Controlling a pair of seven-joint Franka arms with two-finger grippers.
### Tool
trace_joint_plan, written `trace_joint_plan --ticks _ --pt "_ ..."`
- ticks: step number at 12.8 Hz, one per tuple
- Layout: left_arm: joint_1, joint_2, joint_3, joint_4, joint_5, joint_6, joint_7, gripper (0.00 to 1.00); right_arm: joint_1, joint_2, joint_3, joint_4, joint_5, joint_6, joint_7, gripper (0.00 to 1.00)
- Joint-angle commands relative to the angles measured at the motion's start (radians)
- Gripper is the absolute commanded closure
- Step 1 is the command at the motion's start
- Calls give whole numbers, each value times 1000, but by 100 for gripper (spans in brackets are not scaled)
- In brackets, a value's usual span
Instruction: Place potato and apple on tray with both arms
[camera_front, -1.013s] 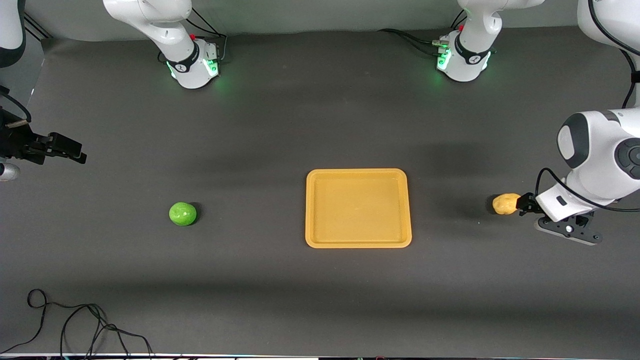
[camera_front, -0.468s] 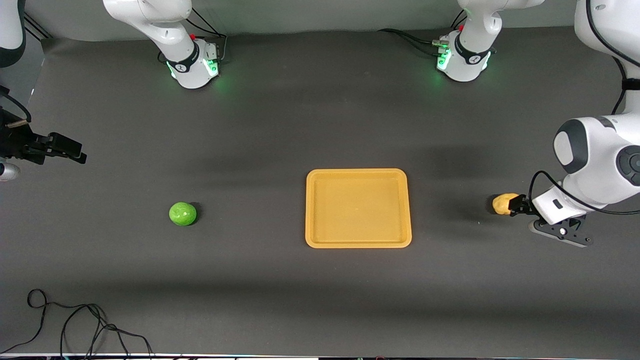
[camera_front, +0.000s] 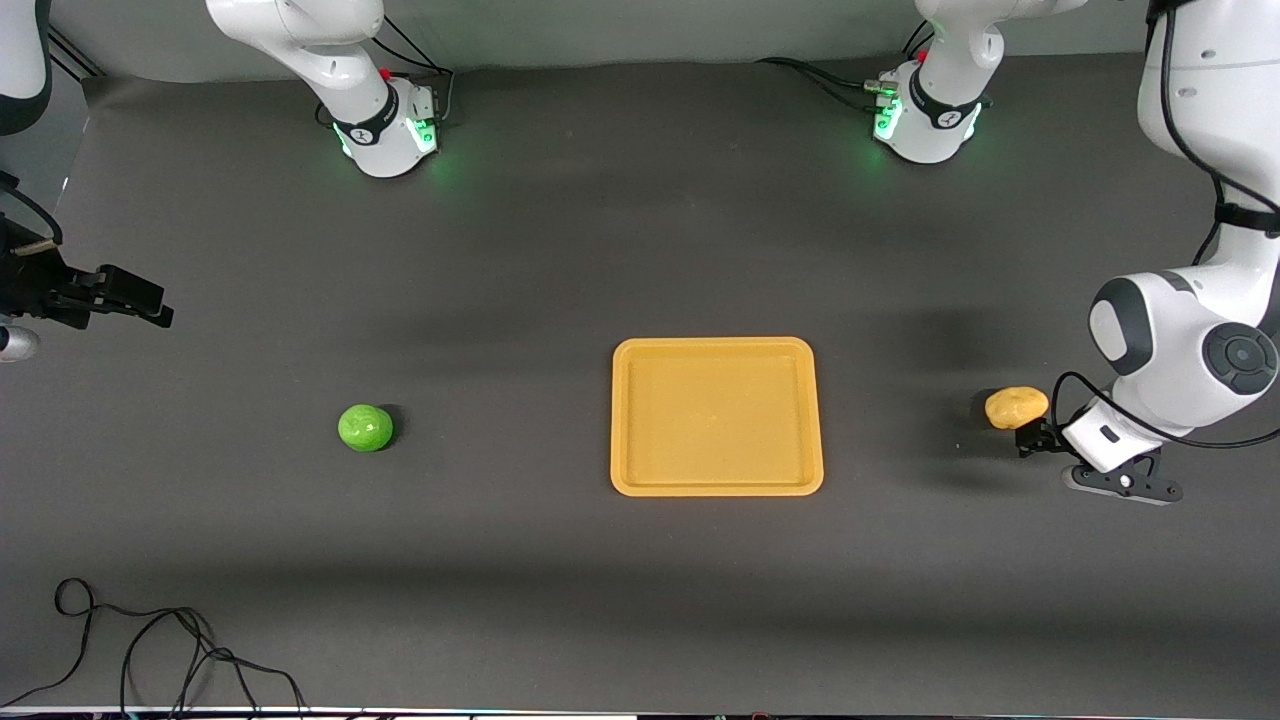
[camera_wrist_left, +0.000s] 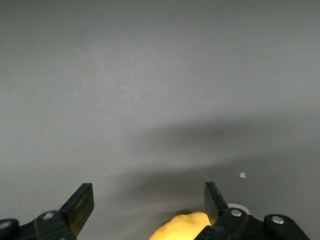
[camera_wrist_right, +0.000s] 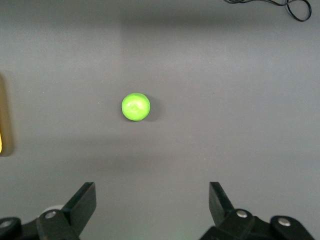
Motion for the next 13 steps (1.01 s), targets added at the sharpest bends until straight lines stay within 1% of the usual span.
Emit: trace_joint_plan --ticks 1,8,11,13 --pt "-2 -15 -3 -42 -9 17 11 1 -6 12 6 23 0 -8 -15 0" --pt "-24 -59 -7 -136 -17 40 -8 1 -6 18 8 24 0 -6 -13 0" --pt "-36 -74 -7 -197 -17 104 -10 1 -6 18 9 24 0 -6 -13 0" --pt "-34 -71 -7 -207 -16 121 -1 1 -6 18 9 24 0 -6 -13 0"
